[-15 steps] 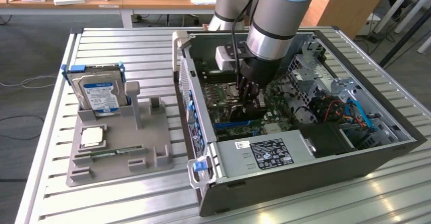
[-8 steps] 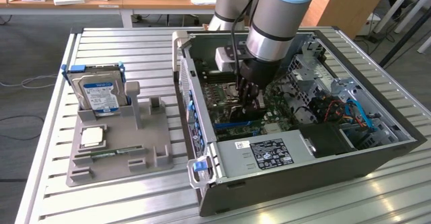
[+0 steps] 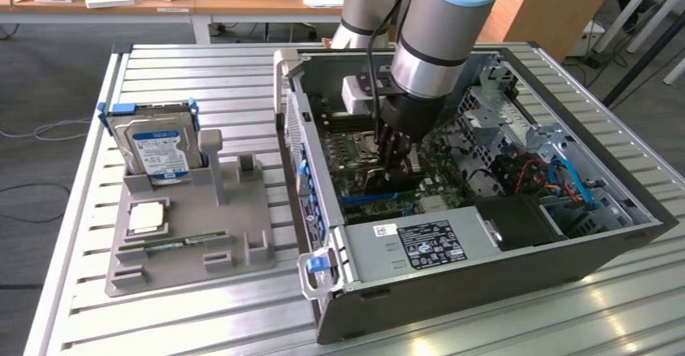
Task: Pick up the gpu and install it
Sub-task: 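Insert the gpu into the slot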
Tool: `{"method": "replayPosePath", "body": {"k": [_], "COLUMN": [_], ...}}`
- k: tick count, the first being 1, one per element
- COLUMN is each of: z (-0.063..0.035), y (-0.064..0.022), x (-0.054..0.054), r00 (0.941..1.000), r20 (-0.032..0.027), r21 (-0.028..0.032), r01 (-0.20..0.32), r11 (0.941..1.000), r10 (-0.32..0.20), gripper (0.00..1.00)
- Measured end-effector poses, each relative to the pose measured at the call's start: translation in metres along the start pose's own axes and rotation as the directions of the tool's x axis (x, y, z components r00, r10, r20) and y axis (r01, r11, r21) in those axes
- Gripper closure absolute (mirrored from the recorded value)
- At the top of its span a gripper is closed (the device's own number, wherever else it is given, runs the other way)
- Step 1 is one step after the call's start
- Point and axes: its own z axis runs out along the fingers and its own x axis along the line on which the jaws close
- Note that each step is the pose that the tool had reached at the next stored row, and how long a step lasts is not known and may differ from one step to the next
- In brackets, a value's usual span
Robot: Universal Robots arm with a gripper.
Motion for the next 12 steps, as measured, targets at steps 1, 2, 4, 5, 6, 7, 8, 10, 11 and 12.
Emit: {"method": "replayPosePath", "body": {"k": [1, 2, 4, 5, 6, 7, 8, 10, 11, 12], "z": [0.0004, 0.0005, 0.0005, 0.0005, 0.0005, 0.0006, 0.0008, 0.0011, 0.0012, 0.0013], "y": [0.0001, 0.0003, 0.0003, 0.0004, 0.0005, 0.0009, 0.0014, 0.003, 0.0037, 0.0041], "x": [-0.0004, -0.0007, -0.0007, -0.0007, -0.0007, -0.0008, -0.0008, -0.0008, -0.0007, -0.0007], "r00": [1.0, 1.0, 1.0, 1.0, 1.0, 1.0, 1.0, 1.0, 1.0, 1.0], "r20": [0.0004, 0.0004, -0.0001, -0.0002, -0.0002, -0.0002, 0.0, 0.0002, 0.0002, 0.0001], "r21": [0.0002, 0.0001, 0.0, -0.0001, -0.0002, -0.0002, 0.0, 0.0002, 0.0003, 0.0003], "r01": [0.0, 0.0, 0.0, 0.0, 0.0, 0.0, 0.0, 0.0, 0.0, 0.0], "r11": [1.0, 1.0, 1.0, 1.0, 1.0, 1.0, 1.0, 1.0, 1.0, 1.0], "r10": [0.0, 0.0, 0.0, 0.0, 0.0, 0.0, 0.0, 0.0, 0.0, 0.0], "gripper": [0.73, 0.73, 0.73, 0.73, 0.73, 0.73, 0.73, 0.73, 0.73, 0.73]}}
